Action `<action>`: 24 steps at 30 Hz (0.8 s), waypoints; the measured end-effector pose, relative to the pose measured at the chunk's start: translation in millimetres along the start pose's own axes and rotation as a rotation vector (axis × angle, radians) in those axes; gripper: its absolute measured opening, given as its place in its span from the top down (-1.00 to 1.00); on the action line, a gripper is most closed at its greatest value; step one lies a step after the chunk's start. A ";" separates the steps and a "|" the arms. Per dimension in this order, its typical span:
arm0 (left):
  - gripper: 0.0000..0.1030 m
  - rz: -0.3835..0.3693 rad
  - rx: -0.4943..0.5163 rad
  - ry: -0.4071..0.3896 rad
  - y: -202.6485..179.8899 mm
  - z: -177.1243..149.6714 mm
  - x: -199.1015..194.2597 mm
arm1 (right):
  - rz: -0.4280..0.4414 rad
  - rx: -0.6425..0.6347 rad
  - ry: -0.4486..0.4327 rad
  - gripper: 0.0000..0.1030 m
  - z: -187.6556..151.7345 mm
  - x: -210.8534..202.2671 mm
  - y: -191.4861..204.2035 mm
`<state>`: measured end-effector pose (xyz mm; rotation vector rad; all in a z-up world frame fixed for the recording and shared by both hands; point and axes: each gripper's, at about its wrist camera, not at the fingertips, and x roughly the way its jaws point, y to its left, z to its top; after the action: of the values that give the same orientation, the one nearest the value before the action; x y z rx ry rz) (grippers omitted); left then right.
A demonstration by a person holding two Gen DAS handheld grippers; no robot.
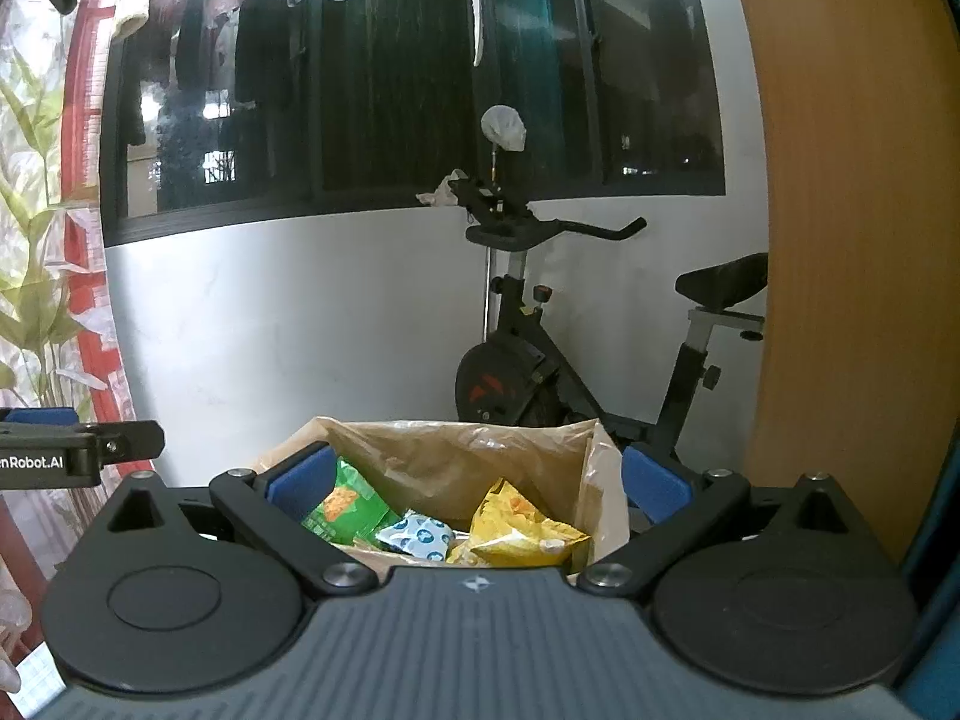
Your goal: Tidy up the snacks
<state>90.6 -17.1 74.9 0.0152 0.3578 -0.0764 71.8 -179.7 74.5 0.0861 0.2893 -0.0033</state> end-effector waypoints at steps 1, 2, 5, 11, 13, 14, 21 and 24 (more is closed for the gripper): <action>-0.89 -0.001 -0.003 0.000 1.0 0.1 -0.3 | -0.001 -0.001 0.002 -1.00 0.1 0.4 0.0; -0.89 -0.002 -0.005 -0.003 1.9 -0.1 -0.5 | -0.001 0.000 0.004 -1.00 0.1 0.7 0.1; -0.89 0.005 -0.007 -0.005 1.9 0.1 -1.7 | 0.001 0.000 0.004 -1.00 0.4 -0.9 0.3; -0.89 0.006 -0.010 -0.004 1.5 0.4 -3.6 | 0.012 0.009 -0.001 -1.00 0.7 -4.2 0.5; -0.89 0.005 -0.009 -0.006 1.7 1.8 -3.5 | 0.012 0.009 0.001 -1.00 0.6 -4.1 1.0; -0.89 0.006 -0.009 -0.008 1.7 2.2 -4.3 | 0.013 0.010 0.002 -1.00 0.6 -4.2 1.0; -0.89 0.018 -0.002 -0.030 1.7 4.8 -8.3 | 0.025 0.013 -0.001 -1.00 1.2 -7.8 2.3; -0.89 0.018 0.000 -0.039 2.5 5.7 -9.6 | 0.030 0.017 0.001 -1.00 1.0 -7.4 1.0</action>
<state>83.9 -14.1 83.6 0.0166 0.3191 -0.0590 65.0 -178.9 77.6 0.1071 0.2894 0.0237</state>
